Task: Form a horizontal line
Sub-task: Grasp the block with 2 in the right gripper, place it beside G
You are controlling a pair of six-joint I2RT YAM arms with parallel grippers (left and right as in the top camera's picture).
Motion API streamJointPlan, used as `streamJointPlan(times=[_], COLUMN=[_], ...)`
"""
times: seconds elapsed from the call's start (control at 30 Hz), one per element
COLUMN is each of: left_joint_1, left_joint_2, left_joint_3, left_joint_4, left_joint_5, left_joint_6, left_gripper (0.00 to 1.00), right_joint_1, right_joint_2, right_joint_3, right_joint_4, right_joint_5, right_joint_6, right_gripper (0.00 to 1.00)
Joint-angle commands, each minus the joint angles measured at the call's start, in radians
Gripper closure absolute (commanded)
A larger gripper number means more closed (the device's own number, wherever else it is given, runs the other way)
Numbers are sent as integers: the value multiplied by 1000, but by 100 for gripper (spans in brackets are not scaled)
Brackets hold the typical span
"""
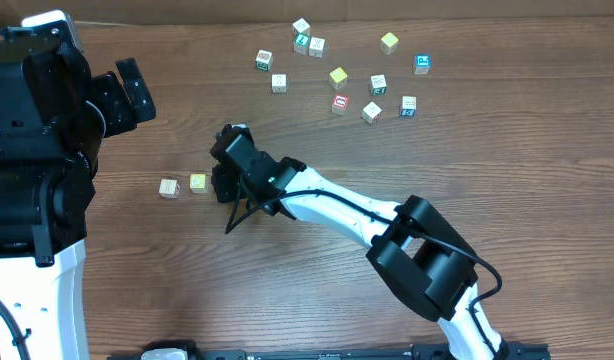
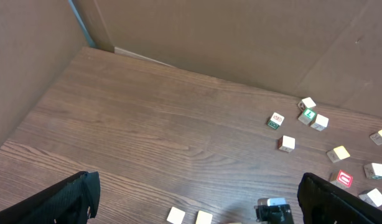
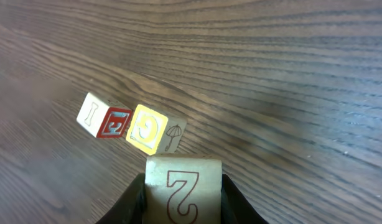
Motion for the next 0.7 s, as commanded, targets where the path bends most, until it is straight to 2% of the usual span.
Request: streamJointPlan(times=[0.0,0.13,0.37,0.5,0.57,0.67], left_joint_1=[3,3,3,3,3,3], left_joint_2=[5,5,5,5,5,5], left_joint_3=[21,21,21,21,21,21], left_joint_4=[4,4,4,3,3,3], left_joint_5=[12,11,12,12,11,12], left_joint_6=[-18,-17,-17,-17,-17,-17], left_gripper=[1,1,0,0,0,1], right_joint_1=[3,4,4,4,4,4], right_joint_2=[26,57,71,80,85,93], right_joint_3=[10,10,10,10,10,10], right_joint_4=[24,50,67,84,83,84], right_joint_5=[68,67,105,100,61,51], right_joint_6=[124,201,211,211,217,230], right_gripper=[88,88,85,82,76,73])
